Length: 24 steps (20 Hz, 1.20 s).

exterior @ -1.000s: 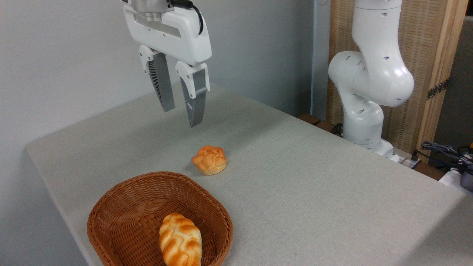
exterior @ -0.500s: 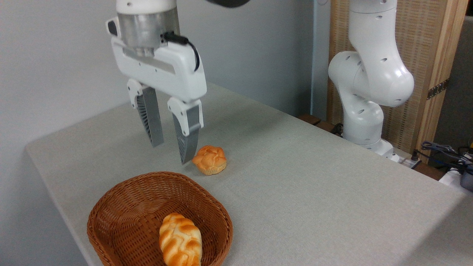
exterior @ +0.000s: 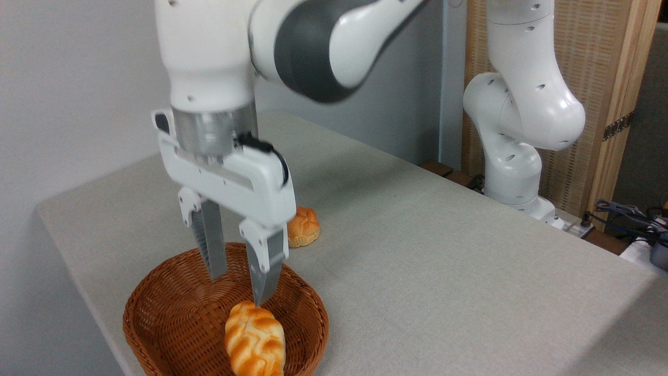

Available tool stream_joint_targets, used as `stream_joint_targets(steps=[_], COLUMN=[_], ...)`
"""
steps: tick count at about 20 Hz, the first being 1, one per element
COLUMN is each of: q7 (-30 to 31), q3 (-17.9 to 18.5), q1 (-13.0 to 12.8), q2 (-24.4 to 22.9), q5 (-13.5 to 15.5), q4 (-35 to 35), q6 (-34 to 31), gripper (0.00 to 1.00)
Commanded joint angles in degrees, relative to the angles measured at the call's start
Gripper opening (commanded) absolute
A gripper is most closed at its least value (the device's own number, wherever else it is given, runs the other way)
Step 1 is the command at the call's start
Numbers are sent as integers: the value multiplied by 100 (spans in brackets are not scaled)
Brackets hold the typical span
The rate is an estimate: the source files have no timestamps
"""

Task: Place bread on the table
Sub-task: 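Move the open gripper over the basket and lower onto the braided roll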

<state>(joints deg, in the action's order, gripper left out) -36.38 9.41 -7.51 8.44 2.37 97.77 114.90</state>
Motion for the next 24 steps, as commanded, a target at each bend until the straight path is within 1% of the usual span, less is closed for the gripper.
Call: stream_joint_targets(steps=[1,2,3,5,7,9,10,11,12,14,15,20,22,24], q7=[-124,-115,-124,-159,-238,-229,-238,-238,-221,-229,-238,-247,-247,-229], q3=[-9,-18,-27,-18,-27,-27,-27,-36,-36,-36,-36,-36,-36,-36], q1=[-14,-14,-14,-14,-5,-14,-14,-14,-14,-14,-14,-14,-14,-14], q2=[-211,-211,-203,-177,-141,-106,-80,-71,-71,-79,-80,-71,-88,-158], q5=[-52,-52,-61,-87,-551,-580,-632,-606,-563,-571,-571,-606,-606,-562], q4=[1083,1312,1506,1639,1736,1780,1806,1798,1798,1798,1798,1798,1789,1754], q6=[1390,1742,1963,2045,2054,2071,2132,2202,2220,2212,2212,2212,2203,2159], gripper=[100,100,100,100,100,100,89,54,29,13,9,9,6,6])
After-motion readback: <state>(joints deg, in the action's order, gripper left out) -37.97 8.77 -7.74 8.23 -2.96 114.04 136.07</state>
